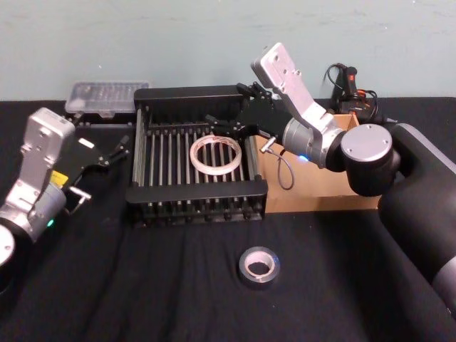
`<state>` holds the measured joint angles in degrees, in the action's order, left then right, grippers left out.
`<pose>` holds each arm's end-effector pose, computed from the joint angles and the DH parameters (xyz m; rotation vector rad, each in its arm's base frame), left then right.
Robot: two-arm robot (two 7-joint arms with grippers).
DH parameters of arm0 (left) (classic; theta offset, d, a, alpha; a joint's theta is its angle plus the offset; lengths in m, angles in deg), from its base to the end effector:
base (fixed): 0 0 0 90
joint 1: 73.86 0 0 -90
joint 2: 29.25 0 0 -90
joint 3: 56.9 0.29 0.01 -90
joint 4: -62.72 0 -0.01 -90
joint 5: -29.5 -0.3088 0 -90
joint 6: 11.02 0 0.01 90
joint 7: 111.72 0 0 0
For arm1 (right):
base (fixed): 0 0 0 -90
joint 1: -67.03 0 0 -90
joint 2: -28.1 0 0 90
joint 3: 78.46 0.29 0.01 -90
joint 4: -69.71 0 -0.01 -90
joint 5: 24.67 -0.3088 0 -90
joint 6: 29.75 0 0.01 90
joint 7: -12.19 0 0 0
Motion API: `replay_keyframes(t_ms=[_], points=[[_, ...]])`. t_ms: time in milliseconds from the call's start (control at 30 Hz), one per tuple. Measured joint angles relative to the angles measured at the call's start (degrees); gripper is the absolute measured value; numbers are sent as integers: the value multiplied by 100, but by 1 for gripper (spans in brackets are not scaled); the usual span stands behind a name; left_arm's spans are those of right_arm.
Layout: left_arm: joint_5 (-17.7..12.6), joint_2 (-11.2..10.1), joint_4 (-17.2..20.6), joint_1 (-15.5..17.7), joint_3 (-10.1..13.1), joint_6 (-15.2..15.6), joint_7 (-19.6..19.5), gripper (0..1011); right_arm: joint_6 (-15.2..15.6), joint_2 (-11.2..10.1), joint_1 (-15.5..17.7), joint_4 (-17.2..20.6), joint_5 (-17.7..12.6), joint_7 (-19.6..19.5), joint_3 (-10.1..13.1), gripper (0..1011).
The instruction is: Pick up the white tape and place it into the black box , Pick up the silver tape and place it into the brown box.
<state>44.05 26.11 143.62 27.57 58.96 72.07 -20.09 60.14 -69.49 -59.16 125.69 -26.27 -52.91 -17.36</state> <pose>0.3581 0.0827 -0.3023 0.3043 -0.2850 1.2482 0.4789 0.0657 -0.2563 -0.3162 -0.2028 -0.7858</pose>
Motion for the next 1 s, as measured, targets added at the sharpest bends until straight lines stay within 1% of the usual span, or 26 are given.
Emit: replay_keyframes(t_ms=[100, 200, 333, 433, 500, 533, 567, 600, 767, 800, 833, 867, 967, 1000], points=[[0, 0, 0, 0, 0, 0, 0, 1001, 0, -1, 0, 1, -2, 1, 1, 1002], [0, 0, 0, 0, 0, 0, 0, 1001, 3, -46, 40, 82, -47, 20, 37, 1002], [0, 0, 0, 0, 0, 0, 0, 1001, 50, -156, 156, 315, -112, 20, 111, 1003], [0, 0, 0, 0, 0, 0, 0, 1001, 154, -319, 335, 672, -186, -8, 214, 1002], [0, 0, 0, 0, 0, 0, 0, 1001, 212, -398, 434, 847, -221, -25, 260, 1002], [0, 0, 0, 0, 0, 0, 0, 1001, 266, -477, 530, 1022, -256, -46, 306, 1003], [0, 0, 0, 0, 0, 0, 0, 1002, 266, -477, 530, 1022, -256, -46, 306, 1002], [0, 0, 0, 0, 0, 0, 0, 1001, 328, -555, 642, 1210, -295, -61, 353, 1003], [0, 0, 0, 0, 0, 0, 0, 1001, 520, -790, 1029, 1786, -420, -129, 504, 1002], [0, 0, 0, 0, 0, 0, 0, 1001, 589, -874, 1174, 1976, -460, -154, 555, 1002], [0, 0, 0, 0, 0, 0, 0, 1001, 624, -910, 1239, 2072, -479, -169, 576, 1002], [0, 0, 0, 0, 0, 0, 0, 1001, 697, -986, 1375, 2237, -509, -190, 616, 1002], [0, 0, 0, 0, 1, 0, 0, 1001, 798, -1079, 1543, 2439, -548, -217, 663, 1002], [0, 0, 0, 0, 0, 0, 0, 1001, 869, -1137, 1653, 2573, -579, -230, 693, 1002]])
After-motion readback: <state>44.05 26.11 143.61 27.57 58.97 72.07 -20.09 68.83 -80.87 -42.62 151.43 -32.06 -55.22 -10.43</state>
